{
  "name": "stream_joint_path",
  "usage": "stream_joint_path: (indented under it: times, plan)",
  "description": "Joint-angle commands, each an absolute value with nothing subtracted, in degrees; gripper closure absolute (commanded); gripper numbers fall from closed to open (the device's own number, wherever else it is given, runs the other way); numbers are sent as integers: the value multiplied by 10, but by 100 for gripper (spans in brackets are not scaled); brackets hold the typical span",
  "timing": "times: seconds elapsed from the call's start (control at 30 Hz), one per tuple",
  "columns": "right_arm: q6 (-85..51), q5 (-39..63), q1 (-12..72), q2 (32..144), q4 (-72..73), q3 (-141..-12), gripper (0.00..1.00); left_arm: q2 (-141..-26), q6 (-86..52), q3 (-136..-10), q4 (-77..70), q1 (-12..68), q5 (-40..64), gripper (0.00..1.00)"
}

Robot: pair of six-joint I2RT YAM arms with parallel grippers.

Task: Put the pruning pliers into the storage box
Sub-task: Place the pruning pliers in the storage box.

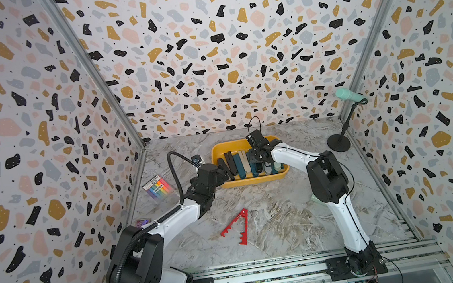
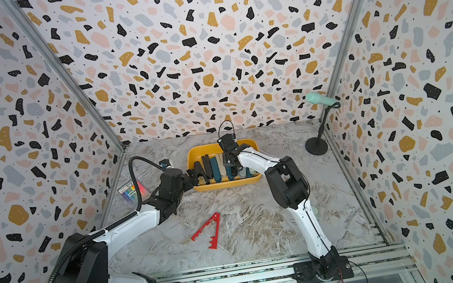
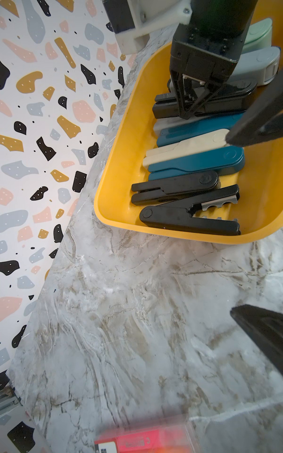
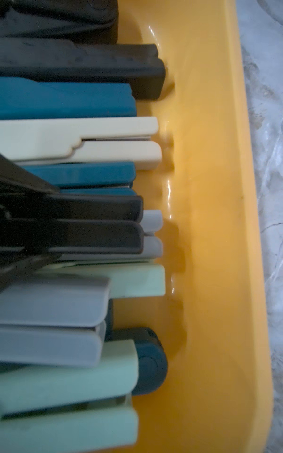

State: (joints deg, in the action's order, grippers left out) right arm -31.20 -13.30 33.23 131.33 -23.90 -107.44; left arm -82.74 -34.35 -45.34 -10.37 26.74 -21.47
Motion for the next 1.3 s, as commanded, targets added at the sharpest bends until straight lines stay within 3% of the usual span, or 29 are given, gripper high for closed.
stream_joint_path:
  times: [0.0,0.43,0.87,1.03,1.27]
  plan:
    - [-301,-156,333,1314,-269,-1088,74,-833,-348,-454,-124,265,-212,1]
    - [-295,-137,336,1323,-270,-1103,54,-820,-349,-453,-127,265,-208,1]
    - [-276,-129,338,1241,-235,-1078,49,-805,-339,-444,-132,265,-209,0]
    - [-203,-114,338,1160,-180,-994,44,-801,-335,-442,-138,265,-204,1]
    - [-4,-113,334,987,-101,-774,35,-806,-327,-439,-159,267,-193,1]
